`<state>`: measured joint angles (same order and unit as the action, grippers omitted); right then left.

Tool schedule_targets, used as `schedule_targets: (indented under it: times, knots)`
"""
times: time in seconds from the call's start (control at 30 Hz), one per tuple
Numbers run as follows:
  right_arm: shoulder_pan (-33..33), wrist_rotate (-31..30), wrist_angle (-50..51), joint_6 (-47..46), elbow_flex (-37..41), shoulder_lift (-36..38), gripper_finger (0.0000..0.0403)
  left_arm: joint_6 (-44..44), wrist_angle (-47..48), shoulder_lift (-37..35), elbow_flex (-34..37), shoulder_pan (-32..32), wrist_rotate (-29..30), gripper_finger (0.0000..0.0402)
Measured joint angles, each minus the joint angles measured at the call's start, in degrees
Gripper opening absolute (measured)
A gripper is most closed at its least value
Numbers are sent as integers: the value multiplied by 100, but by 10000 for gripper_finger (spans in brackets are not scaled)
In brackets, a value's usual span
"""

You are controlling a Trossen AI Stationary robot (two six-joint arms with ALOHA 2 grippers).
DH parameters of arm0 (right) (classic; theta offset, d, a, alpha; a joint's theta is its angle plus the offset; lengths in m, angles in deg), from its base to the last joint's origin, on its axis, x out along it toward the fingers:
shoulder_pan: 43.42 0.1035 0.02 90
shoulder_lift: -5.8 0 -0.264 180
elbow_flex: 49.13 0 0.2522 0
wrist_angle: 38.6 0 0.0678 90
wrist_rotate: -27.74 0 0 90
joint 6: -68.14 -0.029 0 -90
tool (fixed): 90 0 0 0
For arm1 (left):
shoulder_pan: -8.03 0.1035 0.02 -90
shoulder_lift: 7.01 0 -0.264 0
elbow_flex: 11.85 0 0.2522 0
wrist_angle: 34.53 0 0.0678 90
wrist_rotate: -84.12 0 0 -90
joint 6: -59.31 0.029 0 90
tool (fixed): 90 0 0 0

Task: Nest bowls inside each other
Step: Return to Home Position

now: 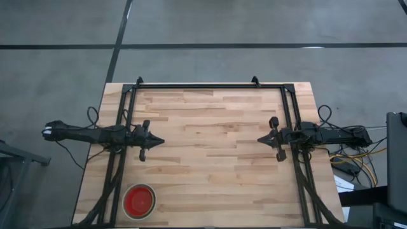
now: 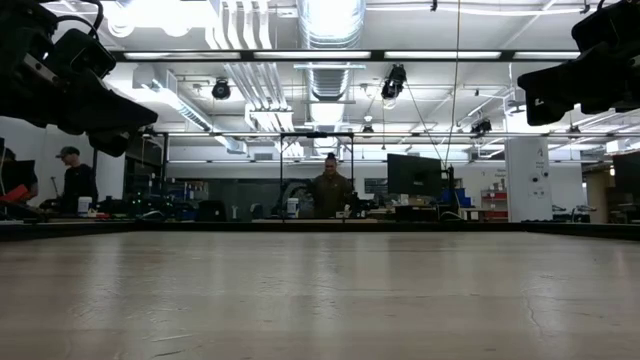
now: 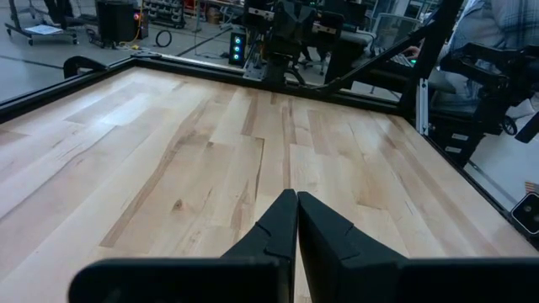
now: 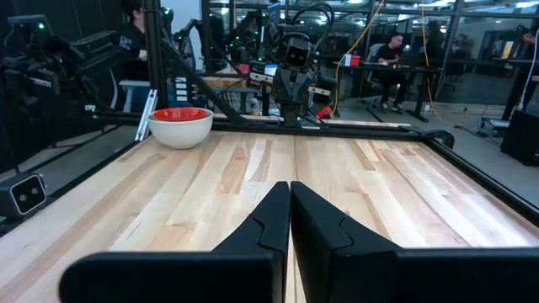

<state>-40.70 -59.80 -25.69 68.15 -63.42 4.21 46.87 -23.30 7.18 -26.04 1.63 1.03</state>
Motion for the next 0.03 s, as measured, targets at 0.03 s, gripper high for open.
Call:
schedule_targets:
  times: [0.03]
  knots:
    - [1, 1, 0, 1, 0, -1, 9, -1, -2, 1, 0, -1, 0, 16]
